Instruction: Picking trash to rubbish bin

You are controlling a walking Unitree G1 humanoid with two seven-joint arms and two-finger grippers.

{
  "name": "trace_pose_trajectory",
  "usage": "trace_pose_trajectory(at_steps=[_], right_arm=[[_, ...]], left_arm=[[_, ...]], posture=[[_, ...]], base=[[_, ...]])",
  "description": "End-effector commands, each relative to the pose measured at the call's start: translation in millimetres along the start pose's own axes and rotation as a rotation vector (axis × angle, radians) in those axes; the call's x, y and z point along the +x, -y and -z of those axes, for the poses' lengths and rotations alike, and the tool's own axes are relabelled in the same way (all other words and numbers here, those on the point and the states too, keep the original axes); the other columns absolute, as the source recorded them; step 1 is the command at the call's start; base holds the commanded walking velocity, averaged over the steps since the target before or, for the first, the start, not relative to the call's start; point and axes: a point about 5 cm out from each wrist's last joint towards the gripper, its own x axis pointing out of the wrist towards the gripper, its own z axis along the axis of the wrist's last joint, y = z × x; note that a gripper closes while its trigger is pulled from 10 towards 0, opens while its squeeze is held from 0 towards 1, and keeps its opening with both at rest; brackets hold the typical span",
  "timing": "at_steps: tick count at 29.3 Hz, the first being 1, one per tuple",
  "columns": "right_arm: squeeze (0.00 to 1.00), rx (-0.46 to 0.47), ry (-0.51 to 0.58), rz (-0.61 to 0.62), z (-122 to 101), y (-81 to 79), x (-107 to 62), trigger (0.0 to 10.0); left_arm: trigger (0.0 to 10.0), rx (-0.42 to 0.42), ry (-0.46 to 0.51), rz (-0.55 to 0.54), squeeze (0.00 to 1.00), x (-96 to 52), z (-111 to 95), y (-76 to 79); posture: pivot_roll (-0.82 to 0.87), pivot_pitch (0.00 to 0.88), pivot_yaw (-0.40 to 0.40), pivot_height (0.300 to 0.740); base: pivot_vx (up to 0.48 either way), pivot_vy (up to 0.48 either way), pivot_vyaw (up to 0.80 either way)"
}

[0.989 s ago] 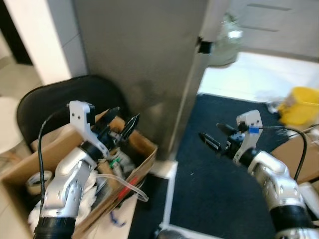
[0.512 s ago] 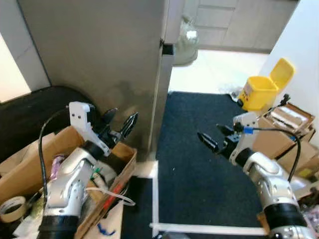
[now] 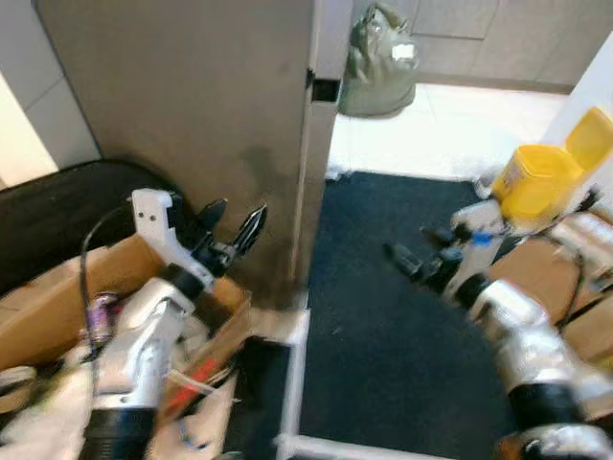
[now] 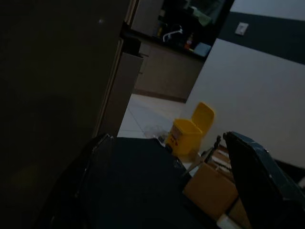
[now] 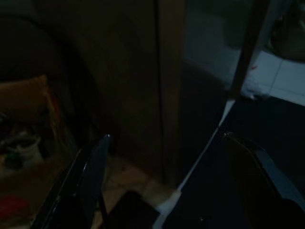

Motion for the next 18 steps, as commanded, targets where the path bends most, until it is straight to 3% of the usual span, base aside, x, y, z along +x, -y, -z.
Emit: trace_pose_trajectory(at_steps=[1, 5, 8, 18], right_arm=[[0.0, 0.002, -0.013, 0.017, 3.4, 3.6, -3.8, 10.0], [0.0, -0.003, 0.0, 0.019, 2.4, 4.2, -4.2, 10.0], [0.0, -0.003, 0.001, 0.021, 2.3, 4.7, -4.4, 10.0], [0.0, -0.016, -0.01, 0.023, 2.7, 5.5, -4.6, 10.0]], left_arm=[[10.0, -0.007, -0.011, 0.007, 0.0, 0.1, 2.3, 2.0], [10.0, -0.009, -0.015, 0.01, 0.0, 0.1, 3.0, 2.0], [10.0, -0.008, -0.018, 0.011, 0.0, 0.4, 3.2, 2.3], [10.0, -0.001, -0.002, 0.027, 0.0, 2.0, 2.6, 4.9]], posture=[[-0.03, 0.0, -0.025, 0.74], [-0.03, 0.0, -0.025, 0.74], [-0.03, 0.0, -0.025, 0.74], [-0.03, 0.0, -0.026, 0.74]], base=[[0.0, -0.428, 0.0], [0.123, -0.393, 0.0], [0.0, 0.0, 0.0], [0.0, 0.0, -0.77]])
